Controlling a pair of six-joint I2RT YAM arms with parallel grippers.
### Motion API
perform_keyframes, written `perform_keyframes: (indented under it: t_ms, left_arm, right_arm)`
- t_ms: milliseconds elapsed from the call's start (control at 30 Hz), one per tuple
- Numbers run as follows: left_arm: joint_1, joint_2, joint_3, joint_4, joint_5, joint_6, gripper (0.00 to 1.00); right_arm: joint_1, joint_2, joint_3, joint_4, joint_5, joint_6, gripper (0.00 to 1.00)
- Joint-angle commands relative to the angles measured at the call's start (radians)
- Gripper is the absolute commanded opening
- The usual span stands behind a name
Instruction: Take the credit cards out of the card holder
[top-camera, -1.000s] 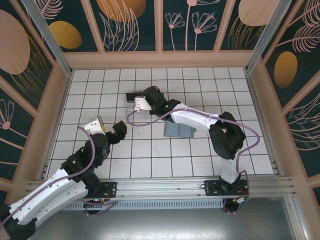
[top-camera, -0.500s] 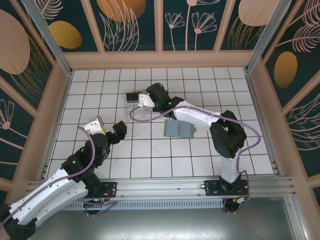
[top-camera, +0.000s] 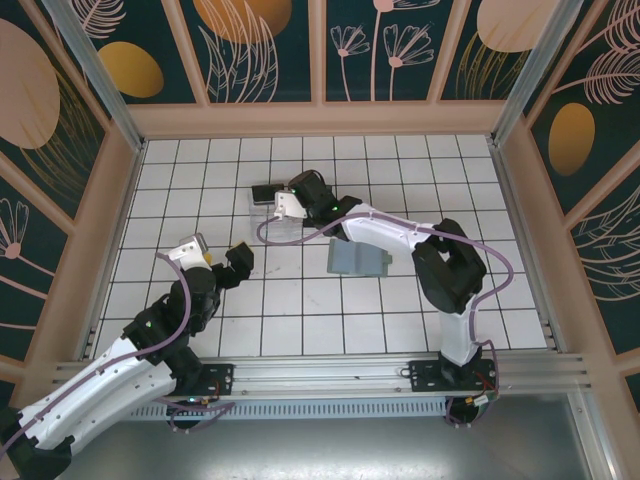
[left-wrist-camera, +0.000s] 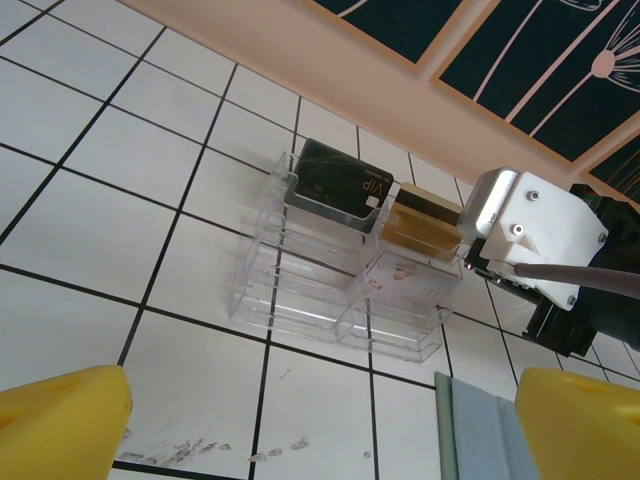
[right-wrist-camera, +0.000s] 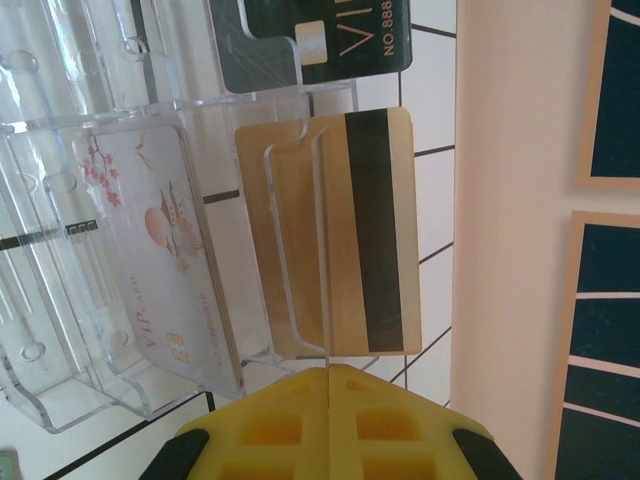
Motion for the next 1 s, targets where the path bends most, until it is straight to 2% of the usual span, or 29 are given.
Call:
perform_keyframes:
  t_ms: [0,433,500,567,633,767,967]
  left_arm:
    - [0.003,-0.002,-0.010,-0.002,-0.020,0.024,0.99]
    - [0.004,-0.004,-0.013,-0.001,-0.019,0.024,0.99]
    - [0.003,-0.004,-0.013,0.001,-0.019,0.023,0.99]
    - [0.002,-0.004,-0.013,0.001,-0.019,0.025,0.99]
    - [0.003,-0.004,-0.013,0.002,-0.018,0.025,0.99]
    - [0.003,-0.004,-0.013,0.001,-0.017,0.025,0.99]
    - [0.003,-0.004,-0.013,0.001,-0.018,0.025,0.99]
  right_arm:
    - [0.009,0.013,0.035,-0.014,-0.008,0.019,0.00]
    - [0.009,0.028,0.029,-0.019,-0.005,0.021,0.00]
    - [0.009,0.025,0.031,-0.012,0.003,0.022,0.13]
    - [0.008,0.022,0.034,-0.008,0.008,0.025,0.19]
    - [0.003,0.022,0.033,0.006,0.016,0.031,0.30]
    - [-0.005,0.034,0.028,0.046,0.042,0.027,0.37]
    - [-0.014,0.050,0.039,0.115,0.084,0.015,0.39]
